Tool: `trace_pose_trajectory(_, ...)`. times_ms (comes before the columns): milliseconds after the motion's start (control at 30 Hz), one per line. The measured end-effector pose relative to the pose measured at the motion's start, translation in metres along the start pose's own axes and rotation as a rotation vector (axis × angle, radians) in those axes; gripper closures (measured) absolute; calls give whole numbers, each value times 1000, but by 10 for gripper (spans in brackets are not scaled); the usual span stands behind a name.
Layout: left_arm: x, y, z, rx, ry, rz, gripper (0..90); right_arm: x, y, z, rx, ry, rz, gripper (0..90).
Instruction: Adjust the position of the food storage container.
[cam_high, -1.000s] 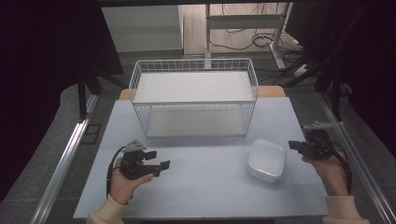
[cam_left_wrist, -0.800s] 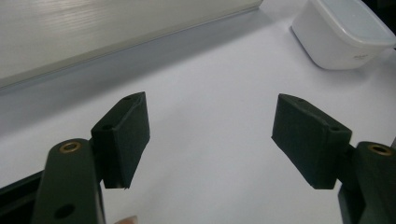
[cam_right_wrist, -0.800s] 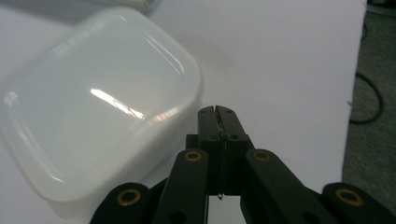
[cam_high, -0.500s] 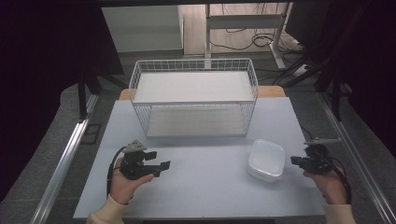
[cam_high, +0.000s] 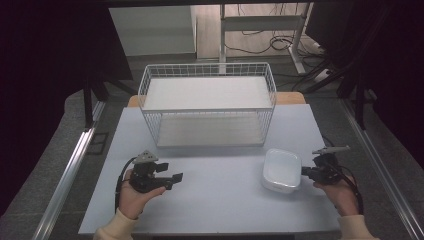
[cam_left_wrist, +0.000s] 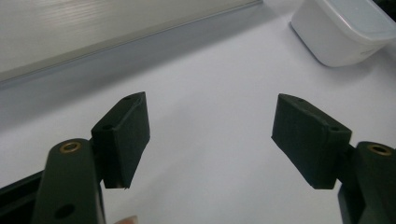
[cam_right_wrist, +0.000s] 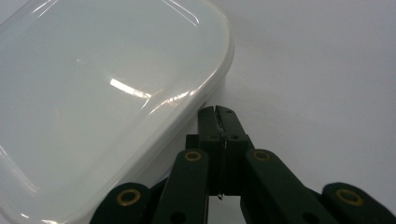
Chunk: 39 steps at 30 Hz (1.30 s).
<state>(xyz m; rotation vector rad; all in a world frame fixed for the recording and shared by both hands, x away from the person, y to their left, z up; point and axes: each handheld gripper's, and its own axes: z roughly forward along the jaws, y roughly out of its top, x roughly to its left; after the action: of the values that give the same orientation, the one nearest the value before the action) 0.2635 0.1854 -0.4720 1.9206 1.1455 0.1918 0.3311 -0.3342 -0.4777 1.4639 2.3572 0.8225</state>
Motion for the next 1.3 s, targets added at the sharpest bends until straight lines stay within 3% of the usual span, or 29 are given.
trace_pose_trajectory(567, 1, 0, -1, -4, 2, -2, 273, 41, 17, 17, 6, 66, -103, 900)
trace_pose_trajectory(1133, 0, 2, -4, -14, 4, -2, 274, 104, 34, 36, 11, 146, -233, 899)
trace_pose_trajectory(1300, 0, 2, -5, -15, 2, -4, 274, 119, 39, 42, -3, 146, -259, 898)
